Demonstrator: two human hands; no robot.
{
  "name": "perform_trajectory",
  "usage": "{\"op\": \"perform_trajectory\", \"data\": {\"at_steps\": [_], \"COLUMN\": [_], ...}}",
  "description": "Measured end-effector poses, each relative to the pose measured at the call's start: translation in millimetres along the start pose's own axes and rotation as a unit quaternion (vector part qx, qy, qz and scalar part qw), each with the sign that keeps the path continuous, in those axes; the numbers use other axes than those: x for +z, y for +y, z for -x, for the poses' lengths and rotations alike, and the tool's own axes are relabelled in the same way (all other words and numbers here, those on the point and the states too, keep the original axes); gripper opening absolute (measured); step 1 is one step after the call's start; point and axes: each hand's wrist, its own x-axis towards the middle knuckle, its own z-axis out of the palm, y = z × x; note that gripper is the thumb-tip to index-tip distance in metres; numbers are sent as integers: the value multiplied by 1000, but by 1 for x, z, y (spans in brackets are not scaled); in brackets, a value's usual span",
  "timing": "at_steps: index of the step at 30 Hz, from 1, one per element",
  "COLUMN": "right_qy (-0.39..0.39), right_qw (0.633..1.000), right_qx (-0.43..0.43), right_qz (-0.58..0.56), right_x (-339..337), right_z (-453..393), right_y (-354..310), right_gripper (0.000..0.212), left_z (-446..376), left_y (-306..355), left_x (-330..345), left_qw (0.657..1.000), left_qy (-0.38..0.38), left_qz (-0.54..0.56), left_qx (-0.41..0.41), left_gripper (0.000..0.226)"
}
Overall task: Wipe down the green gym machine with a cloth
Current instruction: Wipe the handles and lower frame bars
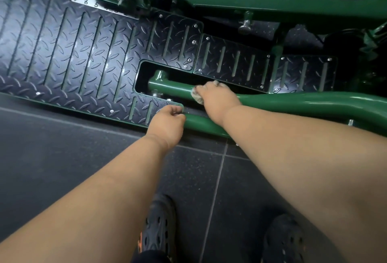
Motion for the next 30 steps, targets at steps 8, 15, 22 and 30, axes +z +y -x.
{"op": "perform_trajectory", "data": {"at_steps": [8, 15, 22, 30], "right_qy": [-23, 16, -11, -83], "right_qw": [994, 996, 998, 994], "right_qx": [-74, 8, 45, -44], "right_qz": [-75, -86, -52, -52], "right_x": [-4, 16, 12, -19], "right_z": [-73, -30, -34, -62], "right_y": [-73, -26, -22, -5], "right_gripper": [75, 85, 87, 56], "left_z": [-8, -9, -15, -21], "left_y": [-18, -22, -12, -13], "left_x": [-25, -28, -28, -37], "left_qw": [999, 999, 998, 998], "left_qy": [33, 39, 42, 52], "left_qz": [20, 34, 49, 34], "left_qx": [-9, -15, -24, -6], "left_gripper": [29, 32, 29, 33]}}
